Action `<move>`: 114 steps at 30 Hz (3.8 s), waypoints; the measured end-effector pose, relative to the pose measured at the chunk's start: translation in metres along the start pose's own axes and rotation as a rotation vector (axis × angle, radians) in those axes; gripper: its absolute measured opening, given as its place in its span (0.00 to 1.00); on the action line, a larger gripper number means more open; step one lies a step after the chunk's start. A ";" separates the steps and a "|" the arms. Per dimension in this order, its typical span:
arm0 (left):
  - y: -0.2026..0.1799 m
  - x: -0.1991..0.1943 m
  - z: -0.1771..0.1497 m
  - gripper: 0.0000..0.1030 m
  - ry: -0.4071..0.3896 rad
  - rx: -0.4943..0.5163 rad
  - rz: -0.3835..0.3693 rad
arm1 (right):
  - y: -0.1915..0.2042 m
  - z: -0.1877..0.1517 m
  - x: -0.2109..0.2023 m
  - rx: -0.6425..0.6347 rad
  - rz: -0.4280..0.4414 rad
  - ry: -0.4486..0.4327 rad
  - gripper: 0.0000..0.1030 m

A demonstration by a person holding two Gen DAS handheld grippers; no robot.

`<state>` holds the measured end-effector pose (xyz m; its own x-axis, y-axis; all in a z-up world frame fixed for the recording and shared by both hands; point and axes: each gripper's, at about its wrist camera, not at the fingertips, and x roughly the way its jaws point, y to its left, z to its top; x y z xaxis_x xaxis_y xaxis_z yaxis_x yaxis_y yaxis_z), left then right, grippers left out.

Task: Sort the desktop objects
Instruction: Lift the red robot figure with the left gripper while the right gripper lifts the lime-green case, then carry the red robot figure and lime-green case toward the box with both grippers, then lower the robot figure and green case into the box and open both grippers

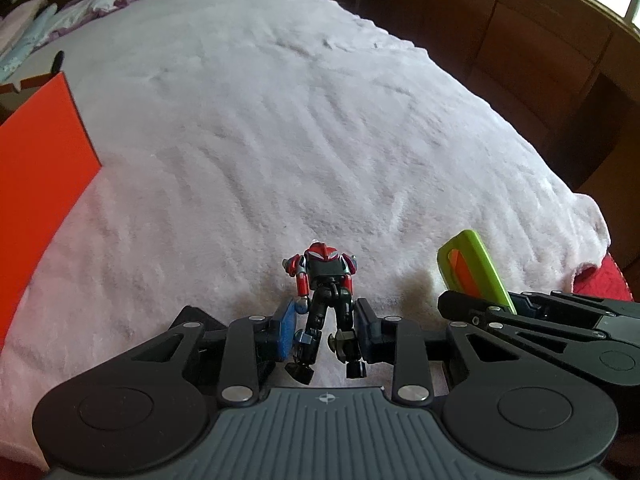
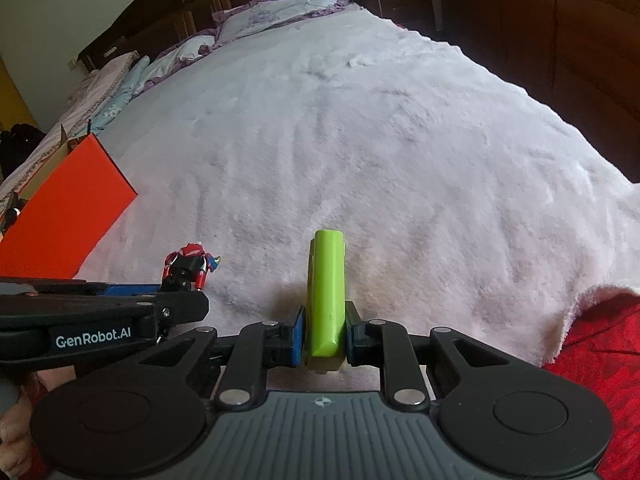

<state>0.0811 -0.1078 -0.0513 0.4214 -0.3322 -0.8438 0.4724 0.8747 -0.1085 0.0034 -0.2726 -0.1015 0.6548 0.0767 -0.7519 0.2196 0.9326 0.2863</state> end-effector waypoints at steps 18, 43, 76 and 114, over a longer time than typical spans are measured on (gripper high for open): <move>0.025 -0.050 -0.016 0.32 -0.060 -0.083 0.039 | 0.037 0.001 -0.039 -0.085 0.054 -0.030 0.20; 0.133 -0.116 -0.025 0.31 -0.190 -0.310 0.182 | 0.168 0.041 -0.046 -0.339 0.167 -0.055 0.11; 0.146 -0.020 -0.042 0.46 0.017 -0.306 0.195 | 0.117 0.003 0.010 -0.351 0.020 0.114 0.19; 0.174 -0.150 0.021 0.30 -0.304 -0.269 0.319 | 0.248 0.092 -0.016 -0.426 0.382 -0.023 0.19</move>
<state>0.1168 0.0869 0.0671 0.7367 -0.0864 -0.6707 0.0846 0.9958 -0.0353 0.1138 -0.0747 0.0364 0.6472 0.4326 -0.6277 -0.3433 0.9006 0.2667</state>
